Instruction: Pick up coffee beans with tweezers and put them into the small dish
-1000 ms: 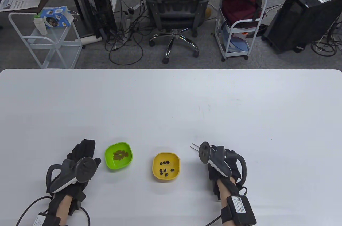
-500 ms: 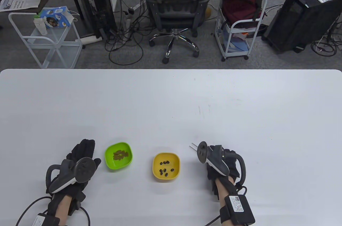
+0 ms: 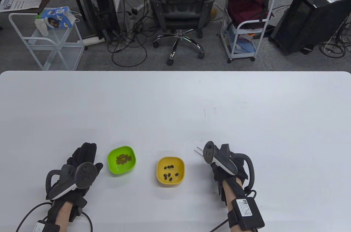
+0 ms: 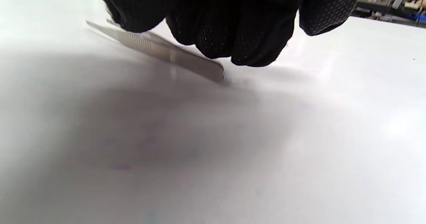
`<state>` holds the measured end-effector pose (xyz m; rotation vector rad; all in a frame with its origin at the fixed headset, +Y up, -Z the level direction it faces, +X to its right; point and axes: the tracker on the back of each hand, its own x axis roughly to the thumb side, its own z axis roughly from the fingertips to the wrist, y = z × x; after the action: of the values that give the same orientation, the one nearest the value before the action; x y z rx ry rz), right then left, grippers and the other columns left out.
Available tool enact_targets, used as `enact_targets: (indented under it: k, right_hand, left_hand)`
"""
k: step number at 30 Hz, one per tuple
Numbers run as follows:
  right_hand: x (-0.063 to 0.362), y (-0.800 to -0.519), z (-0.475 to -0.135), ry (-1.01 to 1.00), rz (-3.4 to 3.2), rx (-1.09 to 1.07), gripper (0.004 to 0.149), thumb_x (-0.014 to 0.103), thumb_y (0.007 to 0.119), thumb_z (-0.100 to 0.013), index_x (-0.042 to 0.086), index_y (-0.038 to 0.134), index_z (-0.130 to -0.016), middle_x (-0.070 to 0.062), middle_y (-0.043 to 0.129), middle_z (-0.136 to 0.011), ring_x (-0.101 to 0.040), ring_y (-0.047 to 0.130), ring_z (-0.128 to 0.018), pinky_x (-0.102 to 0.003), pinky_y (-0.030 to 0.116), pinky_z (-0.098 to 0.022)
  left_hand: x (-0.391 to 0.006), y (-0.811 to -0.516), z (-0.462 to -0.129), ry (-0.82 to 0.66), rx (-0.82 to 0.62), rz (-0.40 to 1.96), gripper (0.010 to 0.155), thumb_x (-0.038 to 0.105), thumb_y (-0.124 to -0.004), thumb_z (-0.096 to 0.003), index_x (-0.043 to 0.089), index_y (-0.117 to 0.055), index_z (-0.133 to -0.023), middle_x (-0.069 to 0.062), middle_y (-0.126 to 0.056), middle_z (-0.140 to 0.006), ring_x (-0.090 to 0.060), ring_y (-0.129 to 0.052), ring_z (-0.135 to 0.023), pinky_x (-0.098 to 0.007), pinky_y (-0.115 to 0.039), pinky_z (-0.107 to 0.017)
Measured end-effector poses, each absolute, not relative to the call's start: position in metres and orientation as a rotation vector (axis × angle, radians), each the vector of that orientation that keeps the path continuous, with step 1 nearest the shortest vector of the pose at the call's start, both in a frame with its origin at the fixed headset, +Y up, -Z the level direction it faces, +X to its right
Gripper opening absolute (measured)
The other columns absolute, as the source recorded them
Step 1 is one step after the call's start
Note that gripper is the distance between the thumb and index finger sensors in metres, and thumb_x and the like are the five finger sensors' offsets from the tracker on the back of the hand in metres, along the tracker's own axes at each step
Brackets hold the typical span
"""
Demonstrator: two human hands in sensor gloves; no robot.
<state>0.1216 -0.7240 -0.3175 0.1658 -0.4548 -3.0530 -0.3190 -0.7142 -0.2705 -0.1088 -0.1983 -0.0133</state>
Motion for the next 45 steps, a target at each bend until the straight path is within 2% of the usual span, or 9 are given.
enact_targets:
  k: [2, 6, 9, 14, 17, 18, 21, 45]
  right_hand:
    - [0.124, -0.713, -0.314, -0.453, -3.119, 0.140, 0.056, 0.039, 0.068, -0.048, 0.020, 0.061, -0.101, -0.007, 0.079, -0.095, -0.033, 0.090, -0.076, -0.062, 0.063, -0.072]
    - [0.128, -0.690, -0.295, -0.282, -3.271, 0.022, 0.060, 0.039, 0.067, -0.048, 0.018, 0.057, -0.103, -0.011, 0.074, -0.101, -0.039, 0.086, -0.084, -0.063, 0.060, -0.073]
    - [0.126, -0.684, -0.282, -0.160, -3.269, -0.042, 0.062, 0.039, 0.067, -0.048, 0.017, 0.056, -0.105, -0.012, 0.070, -0.107, -0.043, 0.080, -0.094, -0.063, 0.058, -0.075]
    - [0.120, -0.685, -0.270, 0.148, -3.263, -0.125, 0.072, 0.041, 0.066, -0.048, 0.015, 0.043, -0.111, -0.015, 0.055, -0.117, -0.049, 0.061, -0.106, -0.065, 0.050, -0.077]
    - [0.122, -0.689, -0.268, 0.105, -3.222, -0.108, 0.076, 0.042, 0.065, -0.048, 0.015, 0.035, -0.112, -0.015, 0.043, -0.121, -0.050, 0.050, -0.109, -0.065, 0.045, -0.078]
    - [0.125, -0.690, -0.268, 0.161, -3.232, -0.099, 0.076, 0.042, 0.066, -0.048, 0.015, 0.035, -0.112, -0.015, 0.043, -0.121, -0.051, 0.050, -0.109, -0.065, 0.045, -0.078]
    - [0.133, -0.692, -0.269, 0.116, -3.282, -0.050, 0.076, 0.042, 0.066, -0.048, 0.015, 0.034, -0.112, -0.016, 0.040, -0.122, -0.051, 0.046, -0.110, -0.066, 0.044, -0.079]
    - [0.130, -0.698, -0.271, 0.059, -3.273, -0.062, 0.074, 0.042, 0.066, -0.048, 0.015, 0.038, -0.111, -0.017, 0.042, -0.121, -0.052, 0.049, -0.109, -0.066, 0.046, -0.078]
  left_hand:
    - [-0.319, -0.714, -0.270, -0.199, -0.108, -0.011, 0.075, 0.041, -0.046, -0.0609, -0.001, -0.027, -0.120, -0.030, -0.036, -0.126, -0.057, -0.057, -0.112, -0.068, -0.058, -0.075]
    - [-0.319, -0.714, -0.270, -0.201, -0.106, -0.010, 0.075, 0.041, -0.046, -0.0609, -0.001, -0.028, -0.120, -0.030, -0.037, -0.126, -0.057, -0.057, -0.112, -0.068, -0.058, -0.075]
    - [-0.318, -0.715, -0.269, -0.204, -0.102, -0.010, 0.075, 0.041, -0.046, -0.0608, -0.001, -0.028, -0.120, -0.030, -0.037, -0.126, -0.057, -0.057, -0.112, -0.068, -0.058, -0.075]
    - [-0.315, -0.718, -0.268, -0.212, -0.111, -0.022, 0.075, 0.041, -0.046, -0.0608, -0.001, -0.028, -0.120, -0.030, -0.037, -0.126, -0.057, -0.057, -0.112, -0.068, -0.058, -0.075]
    - [-0.313, -0.717, -0.269, -0.215, -0.110, -0.028, 0.075, 0.041, -0.046, -0.0608, -0.001, -0.028, -0.120, -0.030, -0.036, -0.126, -0.057, -0.057, -0.112, -0.068, -0.058, -0.075]
    - [-0.313, -0.717, -0.269, -0.216, -0.107, -0.029, 0.075, 0.041, -0.046, -0.0608, -0.001, -0.028, -0.120, -0.030, -0.037, -0.126, -0.057, -0.057, -0.112, -0.068, -0.058, -0.075]
    - [-0.314, -0.716, -0.268, -0.216, -0.095, -0.025, 0.075, 0.041, -0.046, -0.0608, -0.001, -0.028, -0.120, -0.030, -0.036, -0.126, -0.057, -0.056, -0.112, -0.068, -0.058, -0.075]
    - [-0.310, -0.716, -0.267, -0.227, -0.099, -0.037, 0.075, 0.041, -0.046, -0.0608, 0.000, -0.028, -0.120, -0.030, -0.036, -0.126, -0.057, -0.057, -0.112, -0.068, -0.058, -0.075]
